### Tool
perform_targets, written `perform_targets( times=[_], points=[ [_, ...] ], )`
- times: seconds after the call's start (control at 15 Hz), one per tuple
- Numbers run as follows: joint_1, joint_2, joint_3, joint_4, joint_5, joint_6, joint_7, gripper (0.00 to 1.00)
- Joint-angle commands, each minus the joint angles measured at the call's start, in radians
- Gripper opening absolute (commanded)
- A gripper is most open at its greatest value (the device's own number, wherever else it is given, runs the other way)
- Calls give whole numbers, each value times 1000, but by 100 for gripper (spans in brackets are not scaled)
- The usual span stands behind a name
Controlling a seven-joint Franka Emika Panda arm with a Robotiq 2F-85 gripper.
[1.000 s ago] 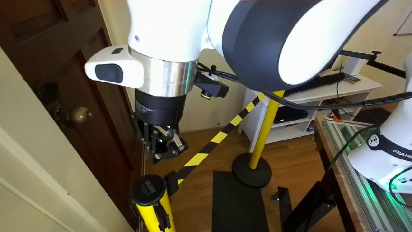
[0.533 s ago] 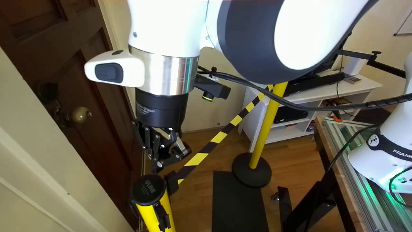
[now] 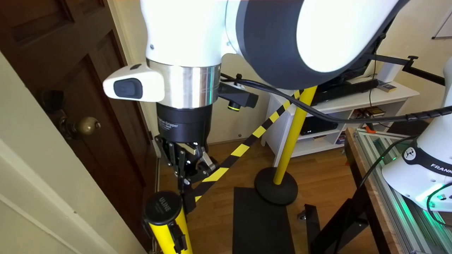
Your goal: Pull out the barrier belt from the yellow stand on the right and attach it to the stand on the left.
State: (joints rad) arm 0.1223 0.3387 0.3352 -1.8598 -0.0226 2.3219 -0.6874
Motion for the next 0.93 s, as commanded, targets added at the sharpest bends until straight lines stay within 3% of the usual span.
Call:
perform_targets(
  times=[0.0,0.87],
  points=[
    [9,-14,-11,-3,26,-42,-22,0],
    [39,1,-43,7,-28,-115,20,0]
  ],
)
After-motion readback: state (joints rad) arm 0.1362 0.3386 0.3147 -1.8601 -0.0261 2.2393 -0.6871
